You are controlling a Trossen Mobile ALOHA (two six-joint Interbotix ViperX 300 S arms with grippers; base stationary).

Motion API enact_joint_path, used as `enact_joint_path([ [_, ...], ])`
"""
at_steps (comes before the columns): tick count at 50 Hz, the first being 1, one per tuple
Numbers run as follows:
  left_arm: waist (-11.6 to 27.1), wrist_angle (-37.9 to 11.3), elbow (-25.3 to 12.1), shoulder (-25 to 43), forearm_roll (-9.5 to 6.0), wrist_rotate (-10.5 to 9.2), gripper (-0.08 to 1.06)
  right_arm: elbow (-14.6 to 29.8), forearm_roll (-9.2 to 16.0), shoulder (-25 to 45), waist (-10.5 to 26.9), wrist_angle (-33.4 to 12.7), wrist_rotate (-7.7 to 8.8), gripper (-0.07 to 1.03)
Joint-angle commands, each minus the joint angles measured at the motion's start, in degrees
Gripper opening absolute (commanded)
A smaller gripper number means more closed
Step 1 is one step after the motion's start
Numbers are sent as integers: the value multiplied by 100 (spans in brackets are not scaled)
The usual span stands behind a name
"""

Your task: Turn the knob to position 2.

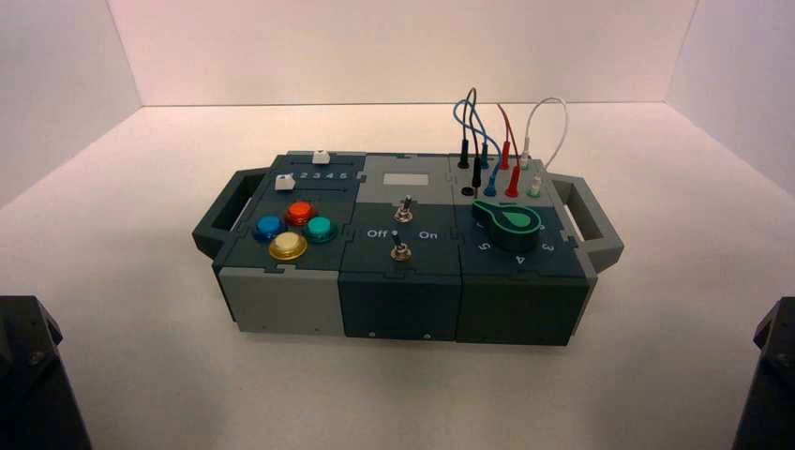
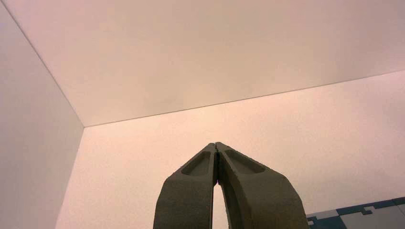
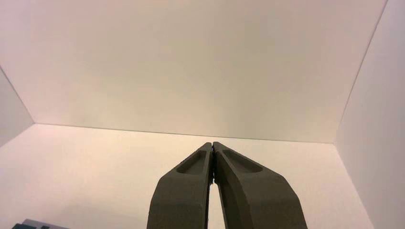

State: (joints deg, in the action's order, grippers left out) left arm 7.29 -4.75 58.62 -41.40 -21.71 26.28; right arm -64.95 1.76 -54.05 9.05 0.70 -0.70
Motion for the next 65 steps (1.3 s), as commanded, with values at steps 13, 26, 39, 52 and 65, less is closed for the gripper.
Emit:
enact_joint_path([
  [13,-18,62,-79,-9,18,26,-3,167,44,158,-35,79,-35,-2],
  [26,-18,62,-88,0,18,26,-3,141,35,158,-35,79,-26,-2],
  [39,9,9,-114,-9,18,26,-3,158,53,158,-26,62,-35,-2],
  [52,185,-255,-290,123,18,26,-3,343,70,185,9,-510,-35,-2],
  [65,536,-1020,-712,334,18,26,-3,694,246,202,9,-1248,-35,-2],
])
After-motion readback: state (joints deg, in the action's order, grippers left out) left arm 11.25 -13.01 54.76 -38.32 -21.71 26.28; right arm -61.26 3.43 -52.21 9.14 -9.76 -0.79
